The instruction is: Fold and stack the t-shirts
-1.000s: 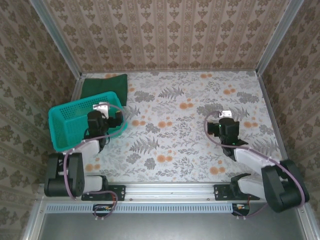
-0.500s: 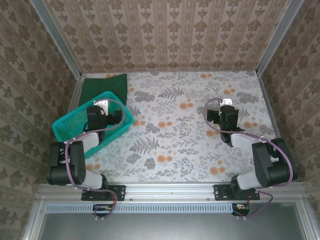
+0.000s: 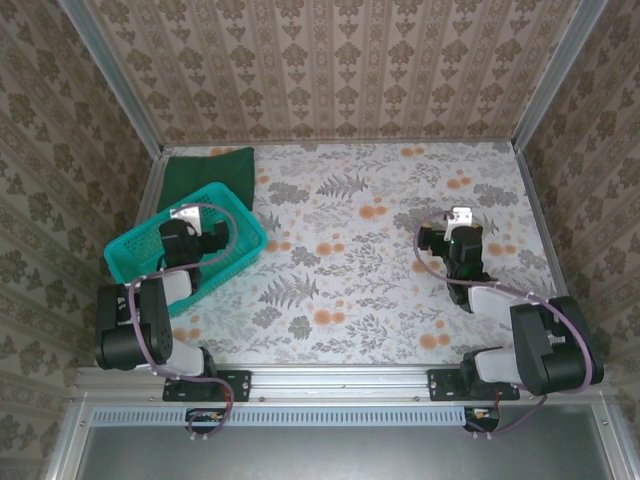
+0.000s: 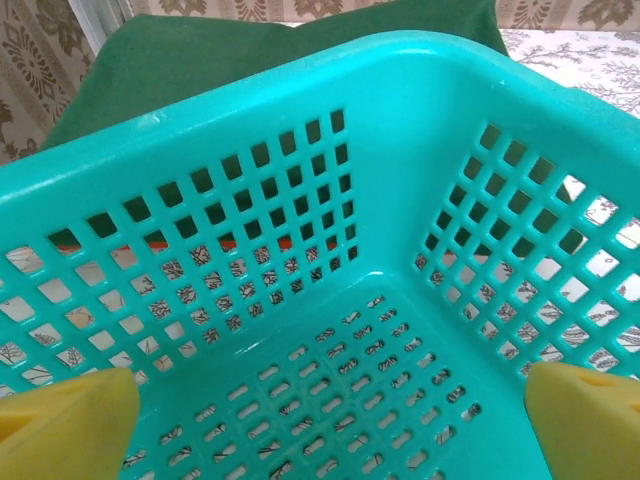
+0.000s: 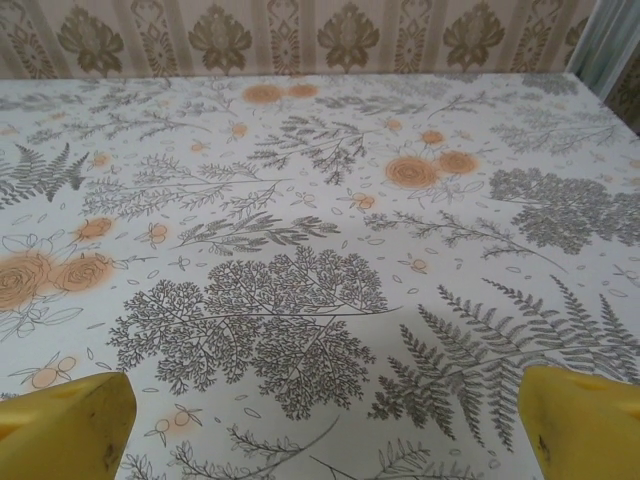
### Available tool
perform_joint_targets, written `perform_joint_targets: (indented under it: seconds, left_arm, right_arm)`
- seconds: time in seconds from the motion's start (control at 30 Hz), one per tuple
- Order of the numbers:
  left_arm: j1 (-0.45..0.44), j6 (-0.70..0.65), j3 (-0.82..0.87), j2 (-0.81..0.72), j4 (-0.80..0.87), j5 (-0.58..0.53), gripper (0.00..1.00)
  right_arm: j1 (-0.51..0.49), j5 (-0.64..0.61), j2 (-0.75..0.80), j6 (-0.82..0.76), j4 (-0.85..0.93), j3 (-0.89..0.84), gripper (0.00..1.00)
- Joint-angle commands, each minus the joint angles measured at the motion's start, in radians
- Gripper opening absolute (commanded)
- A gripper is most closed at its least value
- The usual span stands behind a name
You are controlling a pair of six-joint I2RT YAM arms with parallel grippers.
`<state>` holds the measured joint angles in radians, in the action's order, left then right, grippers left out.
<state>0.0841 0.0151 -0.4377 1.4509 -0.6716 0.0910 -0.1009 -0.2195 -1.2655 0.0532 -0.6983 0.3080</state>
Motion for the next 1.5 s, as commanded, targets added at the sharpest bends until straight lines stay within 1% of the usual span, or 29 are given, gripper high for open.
perform_joint_targets:
  seconds: [0.0, 0.07, 0.13, 0.17, 0.2, 0.23, 0.3, 0.37, 0.4, 0.47, 0.5, 0.57, 0.63, 0.7, 0.73, 0.83, 0.87, 0.9, 1.0, 1.47]
  left_arm:
    - [-0.017, 0.026, 0.087, -0.032, -0.169, -0.061, 1.00]
    - [-0.036, 0.018, 0.164, -0.017, -0.329, -0.106, 1.00]
    - [-0.079, -0.042, 0.235, 0.073, -0.545, -0.103, 1.00]
    - [-0.103, -0.082, 0.250, 0.130, -0.647, -0.082, 1.00]
    - [-0.119, -0.098, 0.227, 0.106, -0.586, -0.095, 1.00]
    - [-0.125, -0.092, 0.192, 0.075, -0.460, -0.115, 1.00]
    - [-0.115, -0.082, 0.131, 0.093, -0.383, -0.129, 1.00]
    - [-0.101, -0.054, 0.067, 0.079, -0.241, -0.137, 1.00]
    - [-0.095, -0.051, 0.038, 0.087, -0.197, -0.133, 1.00]
    - [-0.098, -0.055, 0.033, 0.086, -0.185, -0.128, 1.00]
    - [-0.097, -0.056, 0.033, 0.087, -0.186, -0.129, 1.00]
    - [-0.097, -0.055, 0.033, 0.085, -0.181, -0.129, 1.00]
    - [-0.098, -0.055, 0.033, 0.086, -0.181, -0.128, 1.00]
    - [-0.098, -0.054, 0.031, 0.084, -0.178, -0.128, 1.00]
    - [-0.096, -0.055, 0.031, 0.084, -0.178, -0.125, 1.00]
    - [-0.093, -0.053, 0.032, 0.084, -0.180, -0.121, 1.00]
    - [-0.095, -0.053, 0.031, 0.085, -0.180, -0.122, 1.00]
    - [-0.095, -0.054, 0.032, 0.084, -0.181, -0.123, 1.00]
    - [-0.098, -0.056, 0.033, 0.085, -0.182, -0.128, 1.00]
    - [-0.106, -0.063, 0.035, 0.085, -0.191, -0.140, 1.00]
  right_arm:
    - [0.014, 0.022, 0.068, -0.013, -0.086, -0.053, 1.00]
    - [0.015, 0.021, 0.103, -0.016, -0.099, -0.083, 1.00]
    - [0.015, 0.011, 0.137, -0.014, -0.085, -0.102, 0.99]
    - [0.019, 0.005, 0.142, -0.009, -0.086, -0.107, 1.00]
    - [0.026, 0.004, 0.137, -0.001, -0.079, -0.102, 1.00]
    - [0.034, 0.003, 0.122, 0.000, -0.075, -0.092, 1.00]
    - [0.042, 0.004, 0.071, -0.005, -0.122, -0.077, 0.99]
    - [0.044, 0.032, 0.003, -0.020, -0.186, -0.058, 1.00]
    - [0.044, 0.047, -0.036, -0.025, -0.207, -0.043, 0.99]
    - [0.043, 0.053, -0.116, -0.033, -0.296, -0.033, 1.00]
    - [0.043, 0.054, -0.196, -0.035, -0.354, -0.037, 0.99]
    - [0.036, 0.086, -0.295, -0.060, -0.495, -0.051, 1.00]
    - [0.009, 0.049, -0.257, -0.078, -0.421, -0.046, 0.99]
    - [-0.014, 0.032, -0.286, -0.105, -0.478, -0.053, 0.99]
    - [-0.012, 0.030, -0.285, -0.101, -0.466, -0.046, 0.99]
    - [0.033, 0.039, -0.273, -0.041, -0.232, 0.066, 1.00]
    - [0.076, 0.101, -0.273, -0.007, -0.172, 0.097, 1.00]
    - [0.097, 0.136, -0.270, 0.003, -0.176, 0.093, 1.00]
    - [0.083, 0.111, -0.269, -0.007, -0.187, 0.087, 1.00]
    - [0.082, 0.113, -0.268, -0.007, -0.190, 0.084, 1.00]
